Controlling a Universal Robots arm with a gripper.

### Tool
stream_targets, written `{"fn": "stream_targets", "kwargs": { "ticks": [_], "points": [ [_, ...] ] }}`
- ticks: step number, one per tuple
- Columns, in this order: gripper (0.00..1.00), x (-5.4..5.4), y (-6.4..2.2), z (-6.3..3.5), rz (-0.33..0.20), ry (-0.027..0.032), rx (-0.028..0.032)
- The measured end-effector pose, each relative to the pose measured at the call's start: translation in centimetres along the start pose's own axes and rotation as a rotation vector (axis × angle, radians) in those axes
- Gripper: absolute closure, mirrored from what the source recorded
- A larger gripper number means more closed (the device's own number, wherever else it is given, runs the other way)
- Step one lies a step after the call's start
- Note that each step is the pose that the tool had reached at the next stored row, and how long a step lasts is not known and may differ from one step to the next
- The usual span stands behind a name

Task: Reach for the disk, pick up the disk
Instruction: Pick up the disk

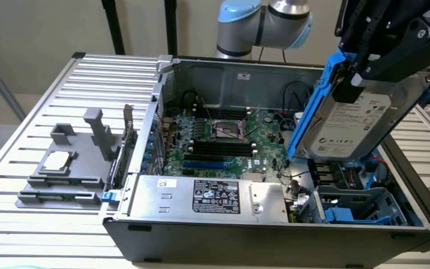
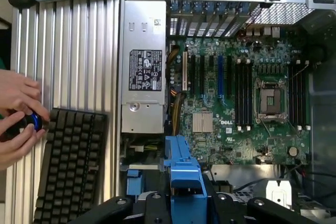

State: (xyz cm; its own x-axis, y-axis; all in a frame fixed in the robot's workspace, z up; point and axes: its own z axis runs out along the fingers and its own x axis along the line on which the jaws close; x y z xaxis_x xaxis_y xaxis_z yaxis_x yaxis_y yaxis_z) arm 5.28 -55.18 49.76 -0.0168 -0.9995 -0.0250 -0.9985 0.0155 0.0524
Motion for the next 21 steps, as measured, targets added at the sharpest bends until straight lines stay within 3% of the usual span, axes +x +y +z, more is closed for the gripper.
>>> {"fn": "stream_targets", "kwargs": {
  "ticks": [10, 16, 18, 21],
  "points": [
    [0.67, 2.5, -3.39, -0.29, 0.0, 0.0001, 0.0],
    [0.67, 3.0, -5.71, -0.38, -0.001, -0.0002, 0.0014],
    [0.67, 3.0, -5.94, -0.32, -0.001, -0.0006, 0.0058],
    [0.67, 3.0, -5.94, -0.32, -0.001, -0.0008, 0.0069]
  ]
}}
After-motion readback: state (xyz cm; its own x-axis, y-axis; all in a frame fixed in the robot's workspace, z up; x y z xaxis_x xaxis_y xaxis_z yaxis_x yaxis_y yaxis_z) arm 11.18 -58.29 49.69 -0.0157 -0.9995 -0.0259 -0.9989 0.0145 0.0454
